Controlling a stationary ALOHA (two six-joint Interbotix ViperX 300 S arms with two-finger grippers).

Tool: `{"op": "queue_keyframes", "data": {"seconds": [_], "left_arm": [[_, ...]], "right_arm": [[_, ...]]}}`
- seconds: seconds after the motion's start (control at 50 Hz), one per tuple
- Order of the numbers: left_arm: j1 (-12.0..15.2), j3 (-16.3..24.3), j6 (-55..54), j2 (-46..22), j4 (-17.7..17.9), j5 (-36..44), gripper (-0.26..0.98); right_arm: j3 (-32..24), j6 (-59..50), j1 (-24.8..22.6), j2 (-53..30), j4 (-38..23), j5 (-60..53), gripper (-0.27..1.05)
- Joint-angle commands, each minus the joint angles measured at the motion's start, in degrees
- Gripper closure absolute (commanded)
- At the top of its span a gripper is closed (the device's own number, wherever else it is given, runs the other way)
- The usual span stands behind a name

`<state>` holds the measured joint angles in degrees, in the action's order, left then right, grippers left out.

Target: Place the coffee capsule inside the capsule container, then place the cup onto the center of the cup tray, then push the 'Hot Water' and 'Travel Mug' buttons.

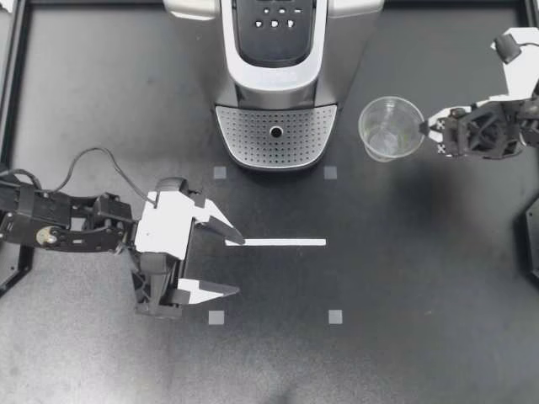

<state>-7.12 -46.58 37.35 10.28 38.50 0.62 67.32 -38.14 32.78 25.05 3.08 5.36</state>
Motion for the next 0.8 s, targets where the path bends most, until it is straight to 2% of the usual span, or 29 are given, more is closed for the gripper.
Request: {"op": "queue_keyframes", "data": {"seconds": [0.0, 0.34, 0.68, 0.78], "left_arm": [[-0.09, 0.62, 0.00, 0.53, -0.18, 0.44, -0.01], [-0.09, 0.35, -0.09, 0.53, -0.09, 0.35, -0.01], [-0.09, 0.35, 0.09, 0.53, -0.18, 0.35, -0.01], [-0.09, 0.35, 0.00, 0.53, -0.18, 0.44, -0.01]], "right_arm": [[-1.58, 0.09, 0.35, -0.97, 0.09, -0.53, 0.25], [-4.04, 0.18, 0.26, -5.27, 0.09, 0.00, 0.29], [-4.39, -0.09, 0.26, -2.46, 1.41, 2.46, 0.68], [-4.39, -1.41, -0.09, -0.62, 3.34, 2.37, 0.73]]}}
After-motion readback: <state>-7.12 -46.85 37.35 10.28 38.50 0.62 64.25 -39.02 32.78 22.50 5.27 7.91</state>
